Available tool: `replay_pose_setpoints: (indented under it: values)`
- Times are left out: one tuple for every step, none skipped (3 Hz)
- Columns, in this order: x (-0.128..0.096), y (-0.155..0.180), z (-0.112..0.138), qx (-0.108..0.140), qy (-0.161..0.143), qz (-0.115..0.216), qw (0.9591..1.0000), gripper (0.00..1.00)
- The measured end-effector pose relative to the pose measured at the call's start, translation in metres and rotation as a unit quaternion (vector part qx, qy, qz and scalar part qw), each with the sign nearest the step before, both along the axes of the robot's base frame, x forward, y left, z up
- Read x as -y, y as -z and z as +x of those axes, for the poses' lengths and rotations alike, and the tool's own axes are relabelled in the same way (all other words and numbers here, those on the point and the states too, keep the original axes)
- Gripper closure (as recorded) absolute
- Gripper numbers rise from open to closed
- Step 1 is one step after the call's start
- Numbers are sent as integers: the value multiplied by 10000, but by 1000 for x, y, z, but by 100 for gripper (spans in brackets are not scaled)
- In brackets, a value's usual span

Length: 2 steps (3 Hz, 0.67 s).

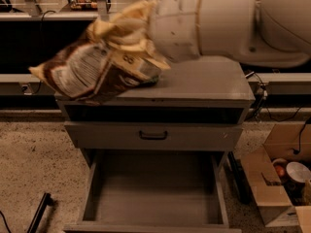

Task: Place brown chip bag into middle drawer

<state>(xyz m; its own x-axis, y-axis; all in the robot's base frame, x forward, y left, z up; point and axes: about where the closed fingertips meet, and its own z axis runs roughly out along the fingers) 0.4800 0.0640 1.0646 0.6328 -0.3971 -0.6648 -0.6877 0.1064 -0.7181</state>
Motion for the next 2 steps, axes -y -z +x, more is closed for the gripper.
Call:
replay_pose_setpoints:
  values:
    - [52,48,-19,-509,550,-362,9965,100]
    - [93,87,-26,-928,1006,-759,9877,100]
